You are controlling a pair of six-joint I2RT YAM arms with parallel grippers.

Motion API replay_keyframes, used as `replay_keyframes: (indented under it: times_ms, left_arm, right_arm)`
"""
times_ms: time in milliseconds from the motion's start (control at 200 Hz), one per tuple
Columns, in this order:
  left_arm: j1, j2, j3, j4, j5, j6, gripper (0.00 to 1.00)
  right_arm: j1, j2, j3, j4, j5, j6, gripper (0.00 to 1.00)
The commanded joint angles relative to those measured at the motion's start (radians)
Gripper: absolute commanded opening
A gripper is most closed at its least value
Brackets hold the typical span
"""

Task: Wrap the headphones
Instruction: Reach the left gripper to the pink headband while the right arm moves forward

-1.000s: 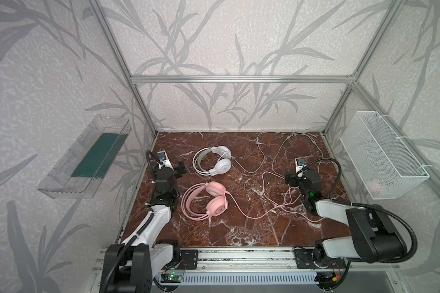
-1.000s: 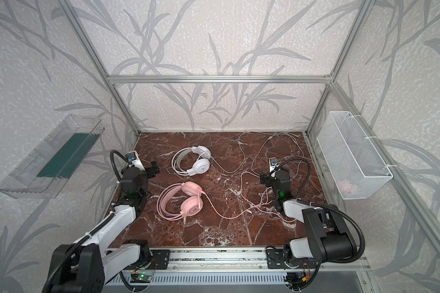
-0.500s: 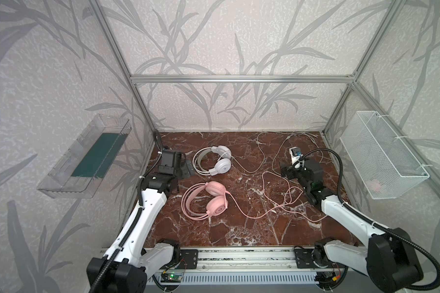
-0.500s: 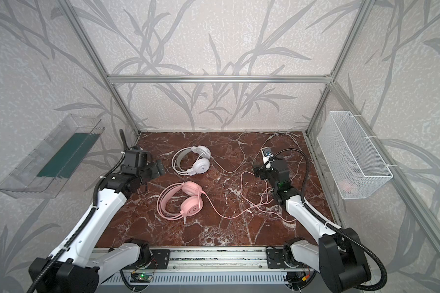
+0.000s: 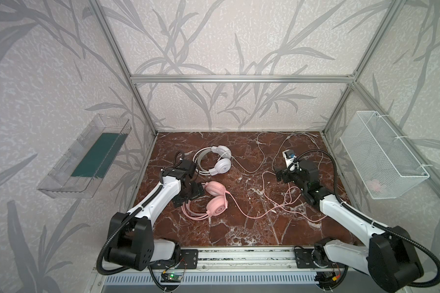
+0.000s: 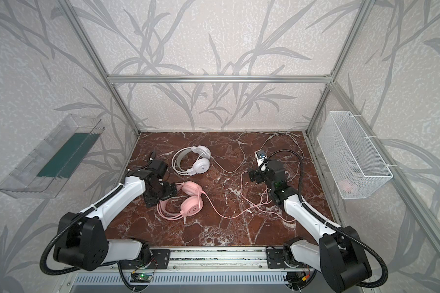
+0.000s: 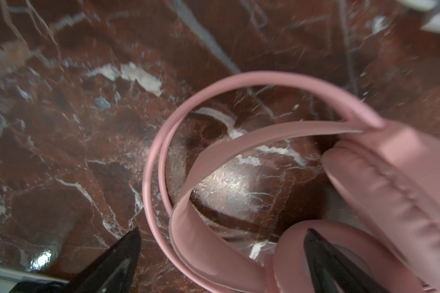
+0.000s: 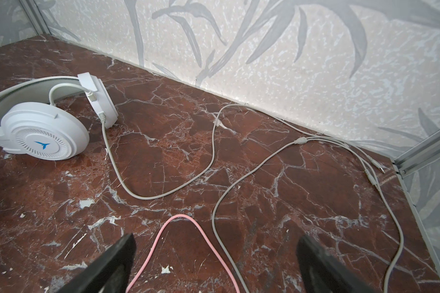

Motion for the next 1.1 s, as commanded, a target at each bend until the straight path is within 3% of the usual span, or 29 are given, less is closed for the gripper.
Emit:
replay_keyframes:
  times_ms: [0,435,715,800,1095]
  left_arm:
    - [0.001,0.032,-0.046,-0.038,0.026,-0.036,0.99]
    - [0.004,0.096,-0.106,-0.011,-0.012,-0.045,0.98]
    - [0.007,0.185,-0.171,0.13,-0.055,-0.033,0.95]
    - [0.007,0.178,-0.164,0.148,-0.07,-0.035,0.88]
    - [0.008,0.228,-0.119,0.14,-0.111,-0.006,0.48]
  right_arm:
    - [0.011,0.01,0.042,-0.016,-0.006,0.007,0.99]
    - [0.018,0.019,0.04,-0.016,-0.002,0.001,0.99]
    - [0.024,0.001,0.018,-0.002,0.007,0.018,0.99]
    - [0.025,0.003,0.017,-0.001,0.003,0.023,0.99]
    - [0.026,-0.004,0.022,-0.026,0.0,0.007,0.99]
